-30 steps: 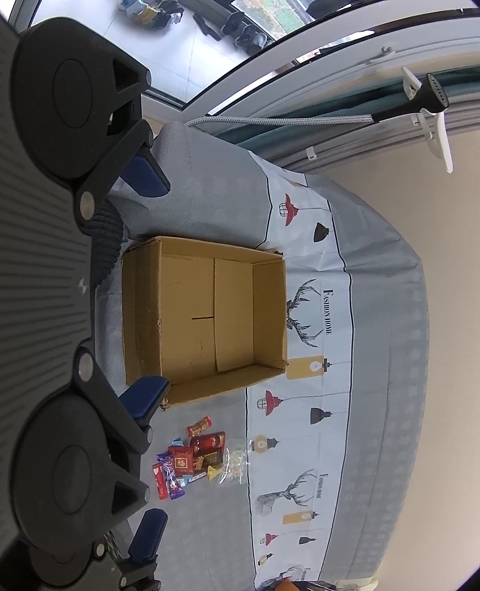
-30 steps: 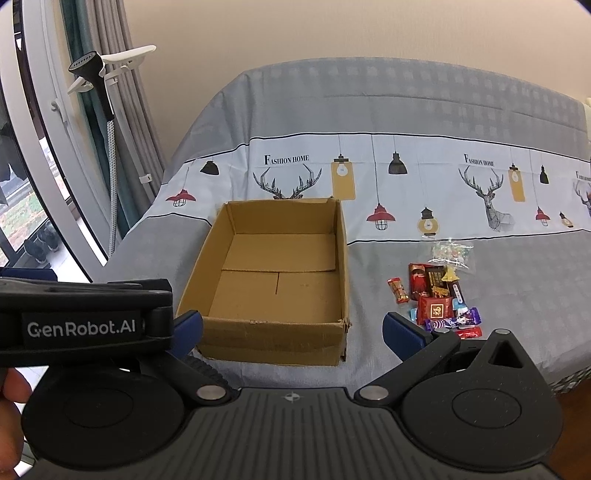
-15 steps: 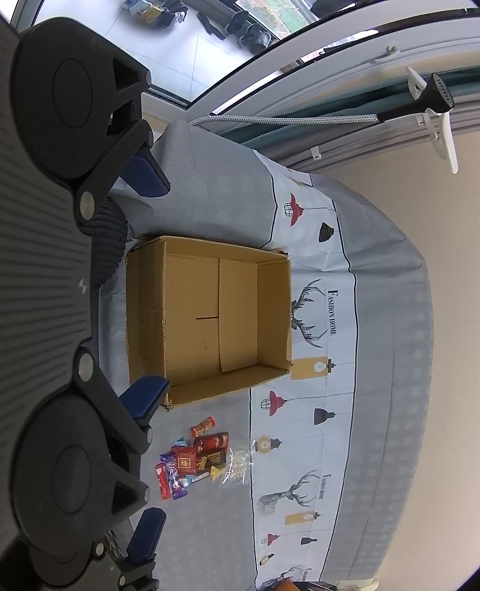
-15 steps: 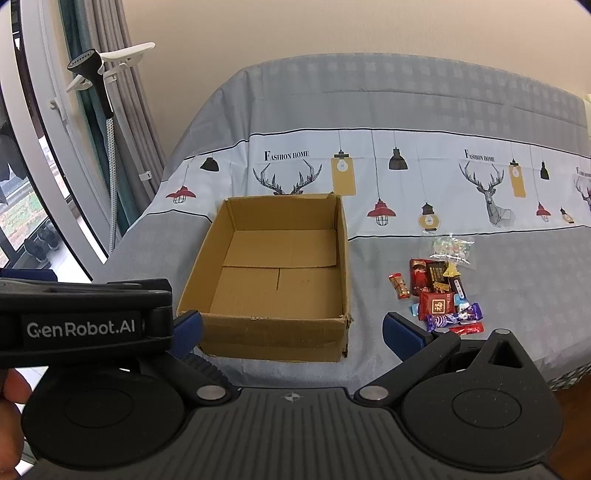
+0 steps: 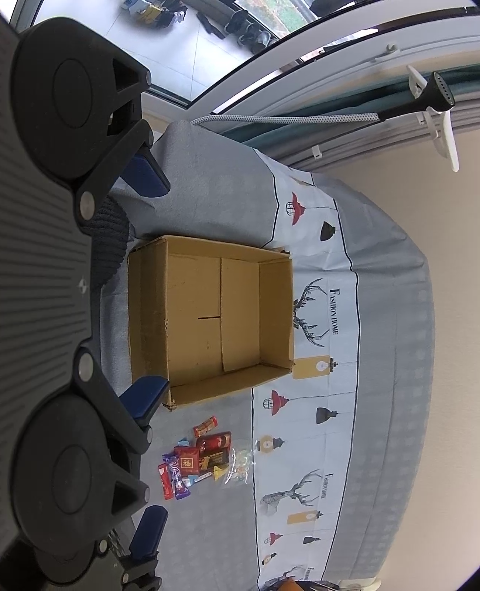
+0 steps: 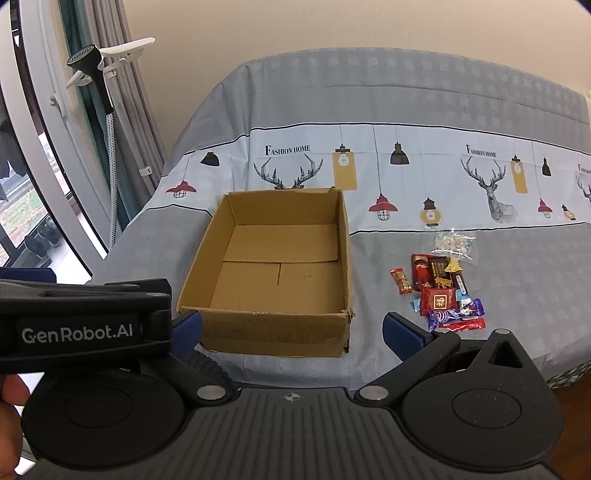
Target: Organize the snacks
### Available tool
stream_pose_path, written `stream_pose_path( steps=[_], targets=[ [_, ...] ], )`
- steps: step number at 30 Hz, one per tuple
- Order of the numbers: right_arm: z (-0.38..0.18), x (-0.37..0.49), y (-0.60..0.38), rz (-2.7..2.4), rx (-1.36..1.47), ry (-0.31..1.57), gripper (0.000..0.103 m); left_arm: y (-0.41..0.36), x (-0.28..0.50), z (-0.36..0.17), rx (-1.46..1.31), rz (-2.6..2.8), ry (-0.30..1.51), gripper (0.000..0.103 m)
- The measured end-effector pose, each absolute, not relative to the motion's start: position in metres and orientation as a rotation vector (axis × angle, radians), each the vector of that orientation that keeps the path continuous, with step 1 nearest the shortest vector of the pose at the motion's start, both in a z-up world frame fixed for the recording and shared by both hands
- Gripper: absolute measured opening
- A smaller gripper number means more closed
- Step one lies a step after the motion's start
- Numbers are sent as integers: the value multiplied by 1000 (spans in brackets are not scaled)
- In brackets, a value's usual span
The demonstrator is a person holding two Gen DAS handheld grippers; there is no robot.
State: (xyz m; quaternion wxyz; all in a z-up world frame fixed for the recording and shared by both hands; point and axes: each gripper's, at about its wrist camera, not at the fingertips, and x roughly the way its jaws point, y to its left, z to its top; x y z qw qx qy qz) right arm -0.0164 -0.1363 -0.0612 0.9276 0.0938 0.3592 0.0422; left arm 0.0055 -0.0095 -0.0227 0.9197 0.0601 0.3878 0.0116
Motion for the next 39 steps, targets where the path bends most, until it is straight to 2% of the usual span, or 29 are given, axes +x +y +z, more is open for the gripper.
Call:
stream_pose_path(
  steps=[14,21,28,33,39],
  targets=[
    [-70,-12,-136,78,188,764,103,-16,12,-37,126,21,831,103],
    [-100,1,-159,69,220,786,103,-39,39,-65,147,-26,911,103],
    [-182,20,-230,91,377,719,103,-95,90,-126,214,-105,964,103],
    [-235,45,-295,-30,352,721,103,-148,137,-183,220,-165,938,103],
    [-277,76,-367,-93,410,702,102,-198,201,-239,55,-382,929,97]
  ],
)
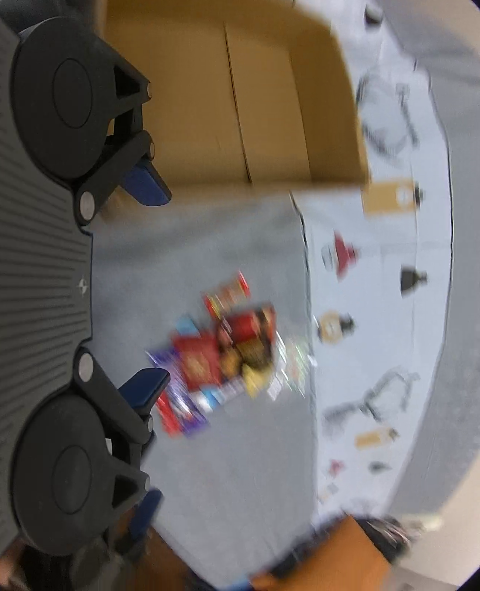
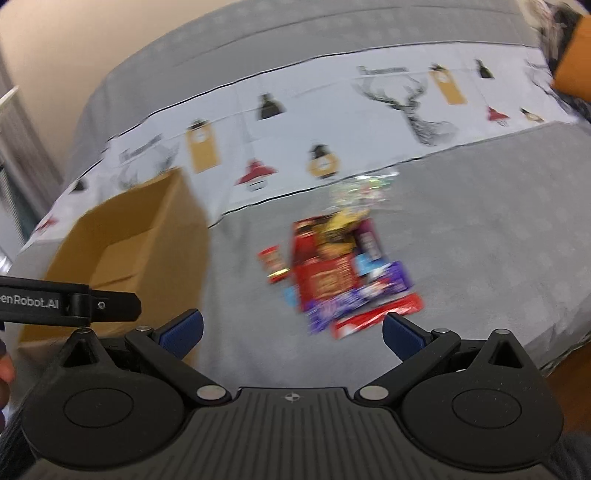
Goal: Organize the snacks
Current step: 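Move both grippers over the snack pile beside the box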
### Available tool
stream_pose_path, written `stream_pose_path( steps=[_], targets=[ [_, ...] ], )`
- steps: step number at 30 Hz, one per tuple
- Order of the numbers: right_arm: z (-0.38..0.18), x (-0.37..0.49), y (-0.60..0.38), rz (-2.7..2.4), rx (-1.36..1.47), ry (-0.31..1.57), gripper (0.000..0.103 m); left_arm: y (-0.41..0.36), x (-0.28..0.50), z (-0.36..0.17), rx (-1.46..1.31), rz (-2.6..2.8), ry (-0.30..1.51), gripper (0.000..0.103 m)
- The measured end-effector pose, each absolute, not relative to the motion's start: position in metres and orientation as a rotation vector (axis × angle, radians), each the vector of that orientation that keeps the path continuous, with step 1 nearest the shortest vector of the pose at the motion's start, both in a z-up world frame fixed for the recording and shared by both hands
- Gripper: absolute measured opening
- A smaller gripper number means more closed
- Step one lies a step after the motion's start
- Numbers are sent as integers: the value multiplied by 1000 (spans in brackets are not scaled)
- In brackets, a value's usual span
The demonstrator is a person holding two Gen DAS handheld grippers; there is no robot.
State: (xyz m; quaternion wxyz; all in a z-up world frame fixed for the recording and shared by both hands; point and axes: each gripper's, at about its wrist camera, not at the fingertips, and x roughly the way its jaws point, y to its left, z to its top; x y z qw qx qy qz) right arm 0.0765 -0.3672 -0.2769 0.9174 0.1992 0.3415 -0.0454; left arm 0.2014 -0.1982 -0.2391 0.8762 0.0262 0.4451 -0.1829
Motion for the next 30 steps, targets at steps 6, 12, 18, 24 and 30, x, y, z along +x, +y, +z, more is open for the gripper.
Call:
stream_pose_path(
  steps=[6,12,18,24,30],
  targets=[
    [-326,125,-404,-123,405,793,83,-262,255,-307,125,-507,942,75],
    [-361,154,-424,-151,501,861,75,-272,290,-365,23,-567,1055,68],
    [-372,165,-424,-120,533,882,65,-287,290,-374,84,-656,990,65],
    [-374,170,-423,-103,566,875,52,-283,286,-373,52,-681,975,42],
    [-367,171,-423,-108,561,841,28,-265,289,-353,-17,-644,961,15]
  ],
)
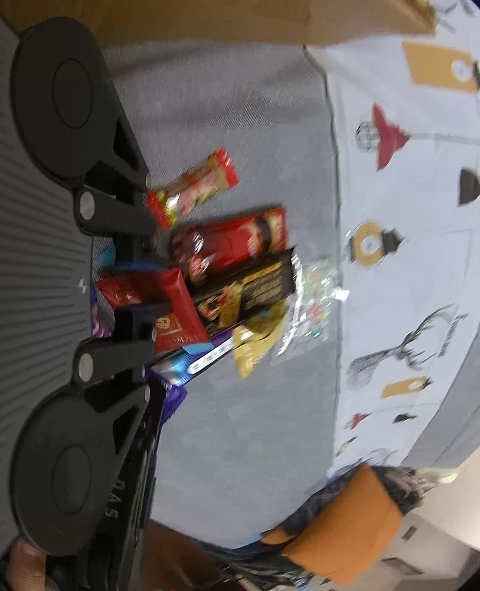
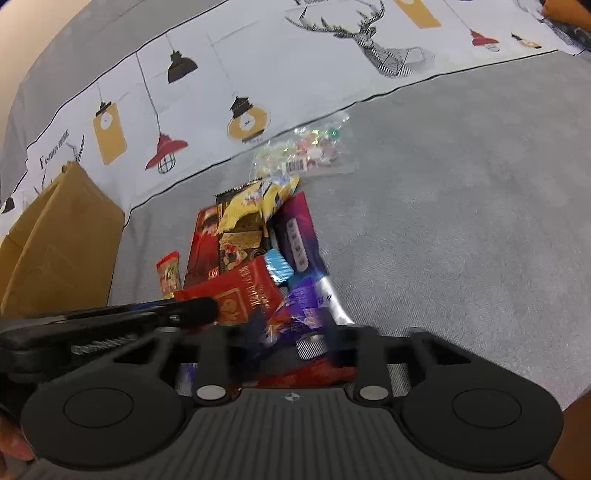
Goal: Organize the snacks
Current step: 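Move both grippers over the snack pile beside the box, then grasp the blue stick snack with left gripper while right grasps purple-white bar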
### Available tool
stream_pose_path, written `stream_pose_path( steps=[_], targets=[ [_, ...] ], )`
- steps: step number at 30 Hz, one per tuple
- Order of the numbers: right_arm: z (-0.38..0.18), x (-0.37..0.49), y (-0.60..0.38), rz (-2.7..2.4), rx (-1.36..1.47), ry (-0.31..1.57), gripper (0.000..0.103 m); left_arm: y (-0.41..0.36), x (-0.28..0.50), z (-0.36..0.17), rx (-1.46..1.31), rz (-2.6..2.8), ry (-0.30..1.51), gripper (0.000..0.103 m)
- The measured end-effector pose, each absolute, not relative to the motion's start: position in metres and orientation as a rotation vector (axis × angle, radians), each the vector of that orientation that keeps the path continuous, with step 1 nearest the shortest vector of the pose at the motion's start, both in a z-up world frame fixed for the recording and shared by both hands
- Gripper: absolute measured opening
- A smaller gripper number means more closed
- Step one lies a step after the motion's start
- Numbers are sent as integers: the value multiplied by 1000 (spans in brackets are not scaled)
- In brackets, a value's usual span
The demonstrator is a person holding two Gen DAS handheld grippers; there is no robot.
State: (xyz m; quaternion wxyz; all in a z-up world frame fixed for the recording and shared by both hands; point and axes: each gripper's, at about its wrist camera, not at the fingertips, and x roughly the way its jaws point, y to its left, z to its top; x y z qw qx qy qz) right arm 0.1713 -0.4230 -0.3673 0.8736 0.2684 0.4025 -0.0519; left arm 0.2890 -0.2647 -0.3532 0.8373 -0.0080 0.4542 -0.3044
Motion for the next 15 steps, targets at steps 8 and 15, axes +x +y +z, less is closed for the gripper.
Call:
stream_pose_path(
  steps=[8,15],
  targets=[
    [-354,162,-431,-123,545,778,25,-246,277,-337,37,-572,901,12],
    [-343,165,-435,-124,463,731,16,-252,253,-336,171,-559,813,10]
  ],
)
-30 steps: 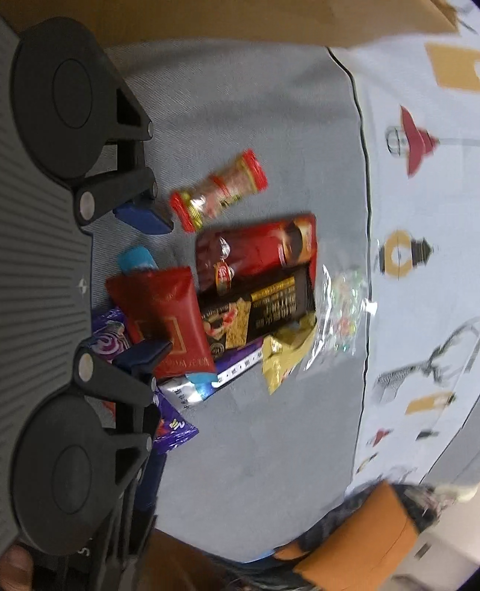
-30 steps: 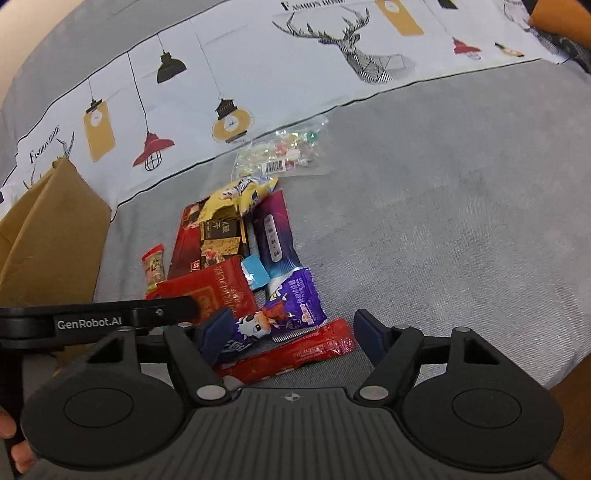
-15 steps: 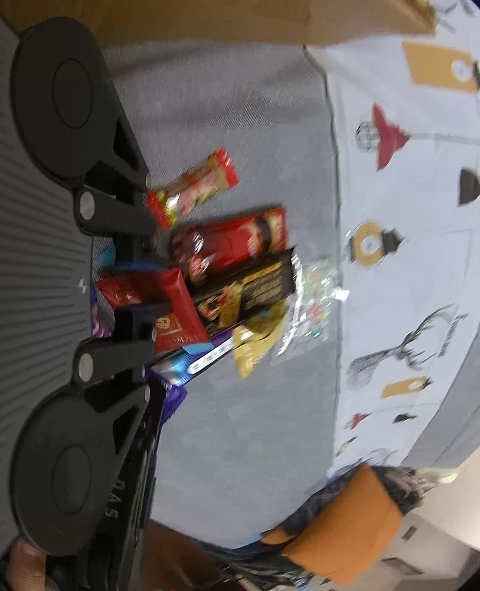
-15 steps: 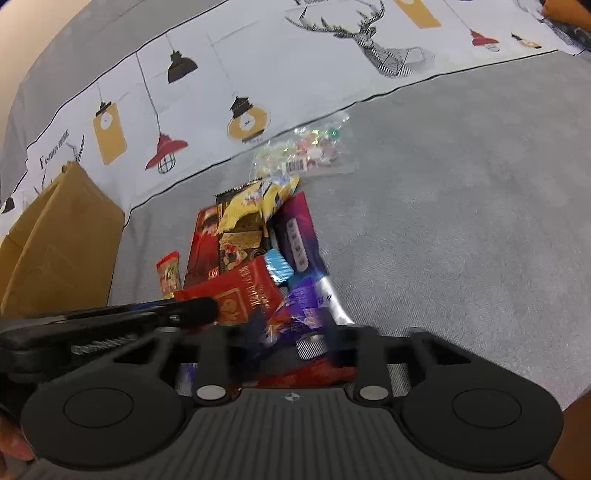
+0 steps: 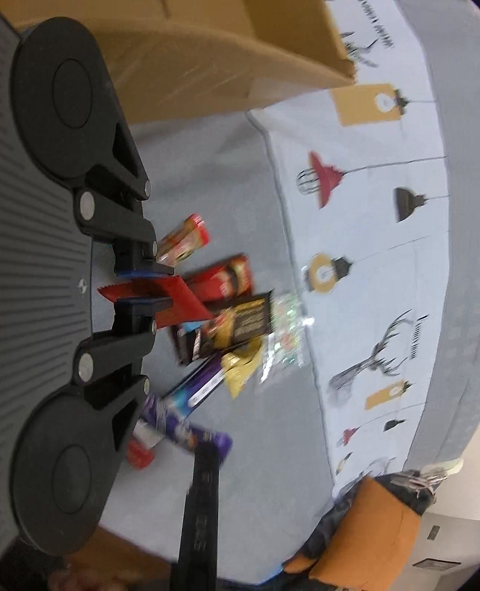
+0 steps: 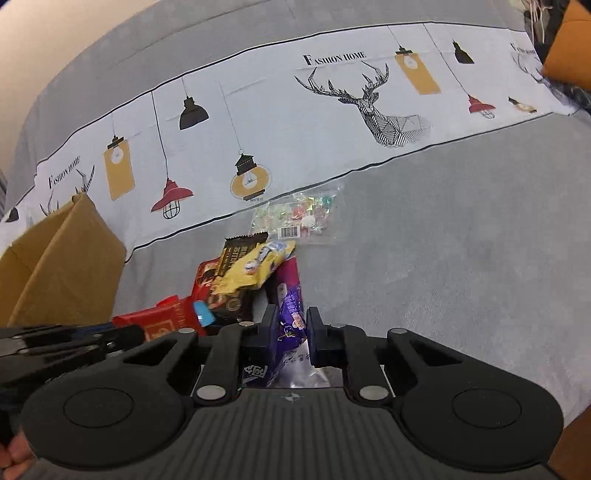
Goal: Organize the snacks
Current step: 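Grasp the blue stick snack with left gripper while right grasps purple-white bar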
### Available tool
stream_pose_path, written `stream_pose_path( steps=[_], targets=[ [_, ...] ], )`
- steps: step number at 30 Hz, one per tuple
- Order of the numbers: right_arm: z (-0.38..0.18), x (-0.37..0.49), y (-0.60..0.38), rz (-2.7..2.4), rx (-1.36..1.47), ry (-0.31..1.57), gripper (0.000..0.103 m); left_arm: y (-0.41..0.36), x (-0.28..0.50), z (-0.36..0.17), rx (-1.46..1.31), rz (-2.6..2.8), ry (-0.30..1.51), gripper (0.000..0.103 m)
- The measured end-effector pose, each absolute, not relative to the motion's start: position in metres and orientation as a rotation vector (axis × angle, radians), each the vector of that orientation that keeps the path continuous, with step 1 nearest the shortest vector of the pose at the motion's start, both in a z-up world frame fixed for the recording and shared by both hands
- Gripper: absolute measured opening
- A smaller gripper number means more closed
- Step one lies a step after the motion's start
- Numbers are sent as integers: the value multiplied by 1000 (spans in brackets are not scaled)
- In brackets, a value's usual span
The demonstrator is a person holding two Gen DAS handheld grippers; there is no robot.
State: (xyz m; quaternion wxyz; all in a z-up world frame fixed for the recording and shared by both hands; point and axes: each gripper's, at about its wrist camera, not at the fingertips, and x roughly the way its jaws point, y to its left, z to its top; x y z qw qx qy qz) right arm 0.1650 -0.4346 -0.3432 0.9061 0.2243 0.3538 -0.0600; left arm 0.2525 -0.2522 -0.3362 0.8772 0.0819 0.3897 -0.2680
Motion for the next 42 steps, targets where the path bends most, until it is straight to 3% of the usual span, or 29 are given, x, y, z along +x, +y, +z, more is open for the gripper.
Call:
stream_pose_path(
  steps=[3,7,9,11,15,21,23,26,28,29,30,31,32,33,39,42],
  targets=[
    [-359,174,-434,-107,518,820,19,-258,260,-357,213,-577,890,12],
    [-363,179,-424,-62,533,838,25,-258,275,-367,190,-542,922,30],
    [-365,182,-419,-43,532,851,44,-263,277,-366,200,-567,910,31],
    [-369,185,-416,-28,551,872,50,-270,278,-368,220,-589,906,35],
    [-374,186,-412,-1,582,884,50,-276,284,-370,199,-601,906,47],
    [-374,186,-406,-4,551,879,49,-274,282,-372,204,-590,913,52],
    [-371,184,-409,-10,558,875,49,-270,281,-372,215,-581,911,57],
    [-371,181,-413,-20,557,874,49,-270,281,-375,245,-567,913,75],
    [-373,180,-415,-27,576,878,49,-274,275,-379,293,-574,894,78],
    [-374,179,-415,-25,577,880,46,-275,272,-380,315,-576,874,77],
    [-374,178,-413,-26,564,882,42,-274,270,-381,315,-579,871,64],
    [-373,178,-412,-30,553,883,40,-273,269,-379,307,-586,872,31],
    [-372,177,-411,-28,551,877,27,-272,268,-377,318,-579,875,12],
    [-372,177,-411,-20,554,872,21,-270,268,-375,315,-575,886,0],
    [-369,177,-411,-9,558,860,20,-263,269,-369,224,-561,947,0],
    [-366,176,-413,-4,564,853,23,-263,267,-361,240,-540,881,0]
  ],
)
